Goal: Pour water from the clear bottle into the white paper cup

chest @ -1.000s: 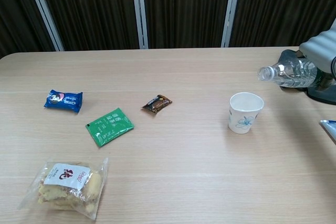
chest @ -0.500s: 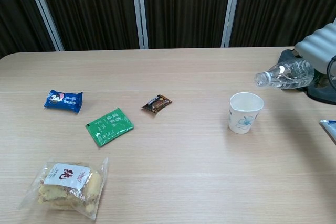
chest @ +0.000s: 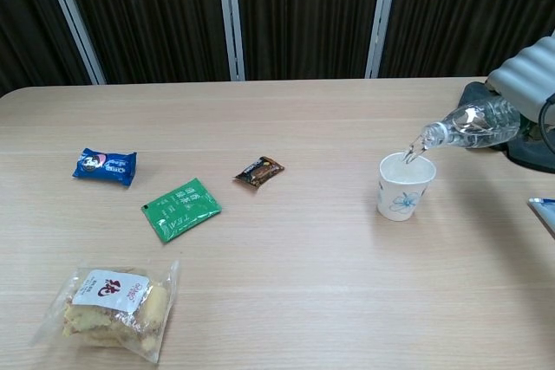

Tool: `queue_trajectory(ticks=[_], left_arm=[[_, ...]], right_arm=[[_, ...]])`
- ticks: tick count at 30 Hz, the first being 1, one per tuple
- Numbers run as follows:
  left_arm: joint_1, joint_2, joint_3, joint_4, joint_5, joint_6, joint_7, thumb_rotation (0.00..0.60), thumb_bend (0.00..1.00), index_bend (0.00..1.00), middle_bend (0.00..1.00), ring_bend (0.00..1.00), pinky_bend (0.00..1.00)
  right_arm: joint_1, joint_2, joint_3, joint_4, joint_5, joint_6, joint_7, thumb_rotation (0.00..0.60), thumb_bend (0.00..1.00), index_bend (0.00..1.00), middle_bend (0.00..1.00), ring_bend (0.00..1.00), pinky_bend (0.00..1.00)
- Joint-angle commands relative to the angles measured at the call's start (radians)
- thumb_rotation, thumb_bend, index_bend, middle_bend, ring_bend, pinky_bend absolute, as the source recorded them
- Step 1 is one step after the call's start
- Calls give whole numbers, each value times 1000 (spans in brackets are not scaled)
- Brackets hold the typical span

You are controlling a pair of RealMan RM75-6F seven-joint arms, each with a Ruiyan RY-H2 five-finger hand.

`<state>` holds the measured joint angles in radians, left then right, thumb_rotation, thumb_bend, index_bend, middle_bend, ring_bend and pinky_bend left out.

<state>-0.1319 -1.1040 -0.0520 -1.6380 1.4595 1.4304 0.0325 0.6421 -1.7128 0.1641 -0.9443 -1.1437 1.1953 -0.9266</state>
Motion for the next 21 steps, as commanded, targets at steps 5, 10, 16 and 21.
queue_trajectory(ticks=[5, 10, 16, 21], left_arm=[[-1, -1, 0, 0, -1, -1, 3, 600, 0, 0, 0, 0, 0], [-1, -2, 0, -1, -1, -1, 5, 600, 0, 0, 0, 0, 0], [0, -1, 0, -1, -2, 0, 4, 600, 0, 0, 0, 0, 0], [-1, -1, 0, -1, -2, -2, 2, 600, 0, 0, 0, 0, 0]], right_arm=[[-3, -4, 4, 13, -6, -6, 4, 600, 643, 592, 656, 550, 500], [-4, -6, 7, 19, -11, -8, 7, 600, 644, 592, 657, 550, 500], [-7, -5, 21, 13, 2, -21, 21, 600, 644, 593, 656, 553, 501], [-13, -4, 32, 8, 17, -38, 47, 600, 644, 593, 656, 553, 503]])
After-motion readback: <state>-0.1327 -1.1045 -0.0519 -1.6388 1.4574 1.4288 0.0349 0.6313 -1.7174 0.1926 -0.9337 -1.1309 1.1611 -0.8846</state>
